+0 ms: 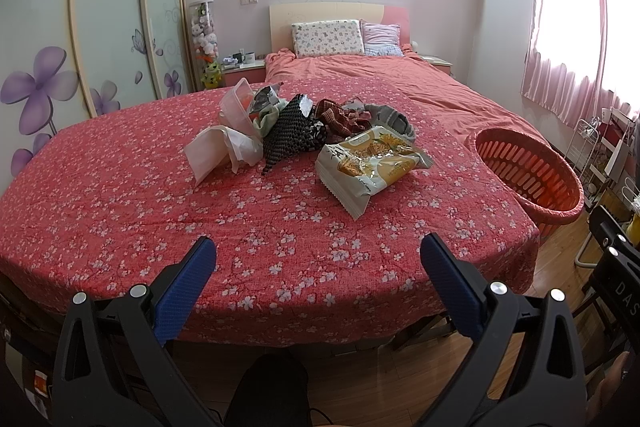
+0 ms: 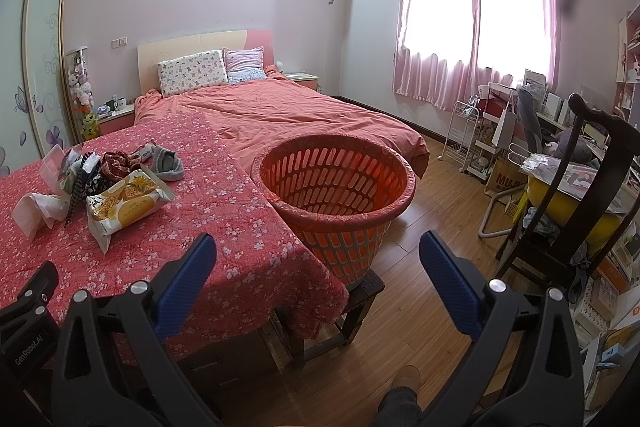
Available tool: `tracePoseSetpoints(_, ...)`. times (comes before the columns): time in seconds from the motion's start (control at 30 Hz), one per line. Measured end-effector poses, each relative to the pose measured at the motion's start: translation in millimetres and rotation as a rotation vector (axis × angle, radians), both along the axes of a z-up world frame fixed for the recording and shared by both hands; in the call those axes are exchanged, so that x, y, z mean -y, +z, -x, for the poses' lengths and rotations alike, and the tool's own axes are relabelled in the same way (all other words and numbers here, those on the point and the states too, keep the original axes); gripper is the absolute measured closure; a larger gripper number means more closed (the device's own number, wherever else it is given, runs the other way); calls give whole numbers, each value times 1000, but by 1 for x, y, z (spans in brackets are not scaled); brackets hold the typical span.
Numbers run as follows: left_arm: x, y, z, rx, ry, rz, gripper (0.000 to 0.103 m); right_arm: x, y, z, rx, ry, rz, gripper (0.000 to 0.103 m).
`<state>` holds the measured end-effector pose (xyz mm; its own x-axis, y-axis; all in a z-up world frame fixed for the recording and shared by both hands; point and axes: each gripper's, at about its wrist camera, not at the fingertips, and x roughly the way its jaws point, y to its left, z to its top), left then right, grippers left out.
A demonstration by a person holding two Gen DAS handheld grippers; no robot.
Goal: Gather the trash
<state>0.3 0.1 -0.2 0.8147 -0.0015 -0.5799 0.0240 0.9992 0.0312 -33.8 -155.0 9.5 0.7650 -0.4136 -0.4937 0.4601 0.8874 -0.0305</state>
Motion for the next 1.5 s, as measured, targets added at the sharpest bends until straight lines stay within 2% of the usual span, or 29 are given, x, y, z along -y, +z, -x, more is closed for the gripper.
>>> tracePoseSetpoints(1.23,0,0,0,-3,1,2,2,1,-1,1,0,1,-3,4)
tracePoseSetpoints(1.5,-18,0,-5,1,25,14,2,-2,-2,-7,12,55,-44,4)
